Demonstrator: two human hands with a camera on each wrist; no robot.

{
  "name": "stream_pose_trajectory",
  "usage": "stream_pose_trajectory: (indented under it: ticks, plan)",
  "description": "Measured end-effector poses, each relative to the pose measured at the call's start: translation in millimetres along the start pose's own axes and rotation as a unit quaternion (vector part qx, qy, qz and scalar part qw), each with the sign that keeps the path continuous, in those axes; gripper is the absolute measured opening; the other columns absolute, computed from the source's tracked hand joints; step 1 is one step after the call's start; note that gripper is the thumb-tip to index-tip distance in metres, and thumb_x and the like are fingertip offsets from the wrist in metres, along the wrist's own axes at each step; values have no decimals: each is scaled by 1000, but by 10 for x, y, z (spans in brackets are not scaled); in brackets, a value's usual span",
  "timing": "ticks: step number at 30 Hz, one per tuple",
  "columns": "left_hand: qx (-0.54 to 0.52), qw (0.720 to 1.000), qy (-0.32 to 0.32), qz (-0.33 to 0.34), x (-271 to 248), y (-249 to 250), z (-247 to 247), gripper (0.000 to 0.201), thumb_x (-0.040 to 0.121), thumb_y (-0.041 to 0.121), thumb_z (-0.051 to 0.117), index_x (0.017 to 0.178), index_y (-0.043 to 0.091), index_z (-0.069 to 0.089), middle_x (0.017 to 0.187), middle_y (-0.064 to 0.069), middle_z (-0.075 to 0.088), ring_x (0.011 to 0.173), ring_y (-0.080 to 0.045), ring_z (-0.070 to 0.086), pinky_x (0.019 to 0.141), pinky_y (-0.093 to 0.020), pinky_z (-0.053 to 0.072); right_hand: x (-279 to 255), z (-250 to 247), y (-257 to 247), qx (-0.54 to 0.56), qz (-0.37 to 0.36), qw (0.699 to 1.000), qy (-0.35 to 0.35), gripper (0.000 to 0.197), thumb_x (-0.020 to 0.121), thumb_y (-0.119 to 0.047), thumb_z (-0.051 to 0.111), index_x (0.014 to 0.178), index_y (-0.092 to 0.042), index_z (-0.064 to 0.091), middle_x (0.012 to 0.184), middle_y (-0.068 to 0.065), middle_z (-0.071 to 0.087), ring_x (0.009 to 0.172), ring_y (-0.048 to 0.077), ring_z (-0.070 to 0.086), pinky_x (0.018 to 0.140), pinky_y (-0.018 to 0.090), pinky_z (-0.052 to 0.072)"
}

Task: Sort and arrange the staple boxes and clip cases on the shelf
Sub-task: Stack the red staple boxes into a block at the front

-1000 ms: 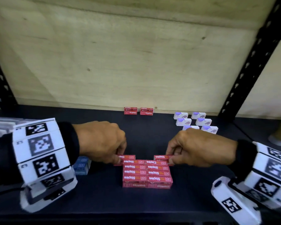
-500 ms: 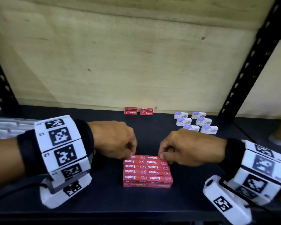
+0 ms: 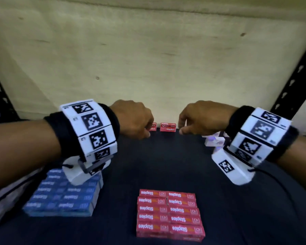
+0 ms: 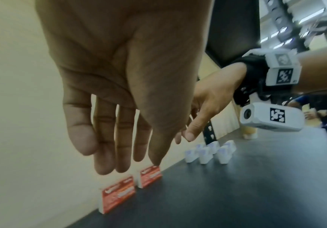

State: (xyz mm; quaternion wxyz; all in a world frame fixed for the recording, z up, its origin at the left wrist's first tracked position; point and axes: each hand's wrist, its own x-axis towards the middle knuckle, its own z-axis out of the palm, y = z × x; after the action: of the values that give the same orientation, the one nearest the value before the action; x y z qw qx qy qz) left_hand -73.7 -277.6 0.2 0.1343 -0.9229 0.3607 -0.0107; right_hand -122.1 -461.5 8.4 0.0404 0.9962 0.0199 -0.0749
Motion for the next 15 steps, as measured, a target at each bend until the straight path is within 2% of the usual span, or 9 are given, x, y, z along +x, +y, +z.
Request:
stream_pose_trajectory:
  ticks: [4, 8, 12, 15]
  plan:
    - [12, 1000, -6, -14, 426, -197, 50, 39, 91, 49, 58, 126, 32, 56, 122, 7, 59, 107, -20, 57, 74, -30, 40, 427, 33, 73, -22, 19, 1000, -1, 23, 92, -37, 65, 113, -27, 68, 110, -4, 68, 99, 21, 63, 79, 31, 48]
    - [5, 999, -33, -20, 743, -311, 153, 41, 90, 47, 62, 126, 29, 56, 124, 4, 58, 107, -21, 57, 74, -30, 41, 768, 150, 119, -52, 28, 998, -6, 24, 90, -34, 68, 111, -22, 69, 107, 1, 69, 97, 25, 64, 77, 32, 49]
    - [-25, 998, -53, -13, 930, -343, 251, 31, 86, 43, 69, 113, 30, 64, 108, 7, 62, 92, -19, 57, 70, -28, 40, 978, 253, 151, -63, 25, 997, -23, 23, 87, -29, 70, 107, -19, 71, 106, 4, 70, 91, 25, 67, 72, 29, 49]
    - [-47, 997, -59, -7, 1008, -330, 317, 24, 86, 36, 69, 108, 27, 68, 93, 8, 59, 83, -17, 54, 67, -26, 38, 1041, 298, 163, -66, 21, 997, -23, 25, 89, -25, 69, 112, -17, 69, 106, 5, 69, 92, 26, 67, 70, 28, 46]
